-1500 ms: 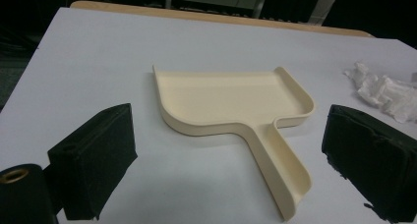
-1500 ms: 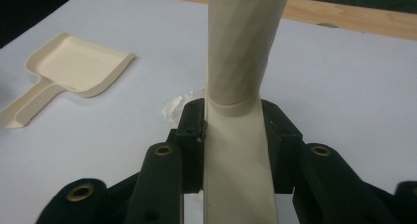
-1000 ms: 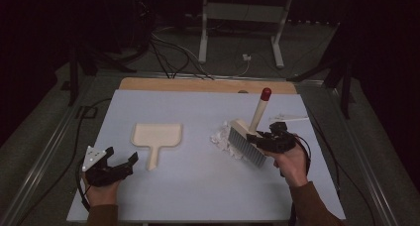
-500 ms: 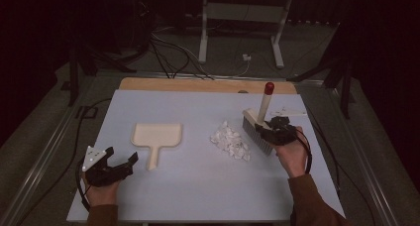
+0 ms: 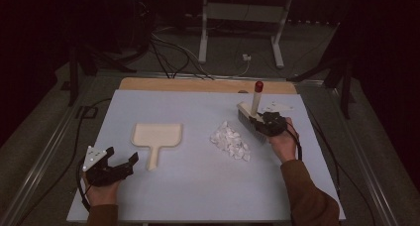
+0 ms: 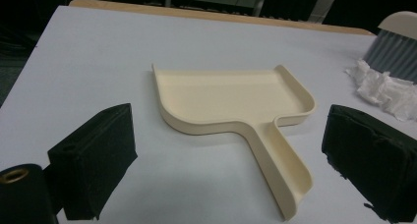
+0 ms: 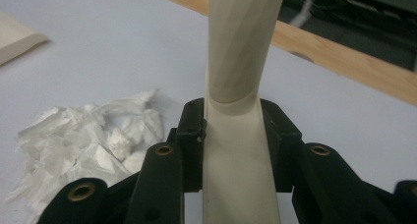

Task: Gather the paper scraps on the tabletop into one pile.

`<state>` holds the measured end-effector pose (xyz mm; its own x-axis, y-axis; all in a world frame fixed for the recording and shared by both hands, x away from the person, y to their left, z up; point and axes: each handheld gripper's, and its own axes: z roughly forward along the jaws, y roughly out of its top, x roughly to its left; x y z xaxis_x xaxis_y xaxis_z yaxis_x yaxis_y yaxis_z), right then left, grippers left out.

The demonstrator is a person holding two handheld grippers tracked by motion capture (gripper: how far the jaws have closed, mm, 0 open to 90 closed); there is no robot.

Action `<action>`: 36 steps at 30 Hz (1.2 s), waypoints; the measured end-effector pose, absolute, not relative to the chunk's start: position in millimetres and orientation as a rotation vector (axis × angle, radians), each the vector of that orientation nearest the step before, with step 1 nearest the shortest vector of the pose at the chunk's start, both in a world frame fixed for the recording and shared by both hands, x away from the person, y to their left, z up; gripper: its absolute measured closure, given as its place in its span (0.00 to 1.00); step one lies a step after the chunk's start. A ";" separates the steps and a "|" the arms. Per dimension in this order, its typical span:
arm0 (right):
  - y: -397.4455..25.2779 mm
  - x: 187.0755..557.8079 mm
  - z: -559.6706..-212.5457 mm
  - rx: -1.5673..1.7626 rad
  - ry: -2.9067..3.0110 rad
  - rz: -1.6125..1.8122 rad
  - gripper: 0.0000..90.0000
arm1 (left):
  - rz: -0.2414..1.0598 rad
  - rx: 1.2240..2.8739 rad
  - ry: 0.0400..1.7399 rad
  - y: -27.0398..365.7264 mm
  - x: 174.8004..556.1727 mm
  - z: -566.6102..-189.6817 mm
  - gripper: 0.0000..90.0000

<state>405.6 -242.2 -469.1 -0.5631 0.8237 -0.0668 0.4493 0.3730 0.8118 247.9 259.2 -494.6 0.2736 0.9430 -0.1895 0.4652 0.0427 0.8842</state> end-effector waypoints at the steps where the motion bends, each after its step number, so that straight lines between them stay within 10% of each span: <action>1: -240.1 407.2 -470.5 1.056 2.188 1.076 0.75 | 0.620 1.577 1.339 259.1 248.1 -494.8 0.08; 36: -209.8 400.9 -473.4 0.247 2.584 1.152 0.75 | 0.612 1.580 1.340 257.9 248.6 -496.3 0.08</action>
<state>400.9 -209.8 -473.4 -0.9401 0.2751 -0.2014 0.0341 0.6638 0.7472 248.6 257.9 -496.3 0.2765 0.9413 -0.1936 0.4704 0.0431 0.8814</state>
